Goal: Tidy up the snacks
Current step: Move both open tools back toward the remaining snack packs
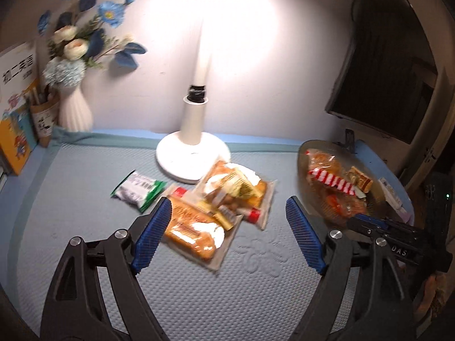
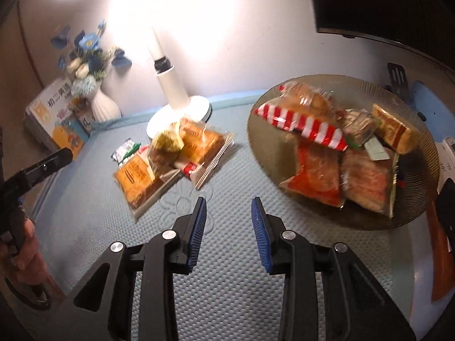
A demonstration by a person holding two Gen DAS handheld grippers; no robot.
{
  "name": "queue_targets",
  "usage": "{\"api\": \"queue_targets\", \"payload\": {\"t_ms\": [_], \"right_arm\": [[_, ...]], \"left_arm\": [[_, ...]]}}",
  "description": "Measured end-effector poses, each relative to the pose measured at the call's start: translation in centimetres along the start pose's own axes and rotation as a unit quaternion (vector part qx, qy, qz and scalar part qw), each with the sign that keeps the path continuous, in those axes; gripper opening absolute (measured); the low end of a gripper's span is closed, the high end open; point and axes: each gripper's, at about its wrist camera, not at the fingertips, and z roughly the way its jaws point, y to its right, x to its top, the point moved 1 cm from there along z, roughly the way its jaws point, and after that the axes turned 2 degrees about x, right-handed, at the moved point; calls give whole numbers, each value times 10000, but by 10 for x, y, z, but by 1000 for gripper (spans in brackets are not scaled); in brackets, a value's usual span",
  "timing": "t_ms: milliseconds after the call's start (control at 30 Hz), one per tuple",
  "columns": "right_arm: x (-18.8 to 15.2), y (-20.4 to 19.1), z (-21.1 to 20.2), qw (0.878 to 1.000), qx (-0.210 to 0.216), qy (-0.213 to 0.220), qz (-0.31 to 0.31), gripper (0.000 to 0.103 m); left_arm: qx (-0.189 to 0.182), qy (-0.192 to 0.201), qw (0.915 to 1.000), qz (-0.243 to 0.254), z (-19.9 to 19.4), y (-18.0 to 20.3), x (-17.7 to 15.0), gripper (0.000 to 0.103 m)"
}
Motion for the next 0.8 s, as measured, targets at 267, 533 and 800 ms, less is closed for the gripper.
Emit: {"api": "queue_targets", "payload": {"t_ms": [267,533,800], "right_arm": [[-32,-24,52,9962,-518,-178,-677,60],[-34,-25,62,9954,-561,-273,-732,63],[-29,-29,62,9954,-409,-469,-722,66]], "left_arm": [[1254,-629,9885,-569,37,-88,-63,82],[1388,-682,9853,-724,48,-109,-79,82],[1339,-848,9869,-309,48,-86,-79,82]]}}
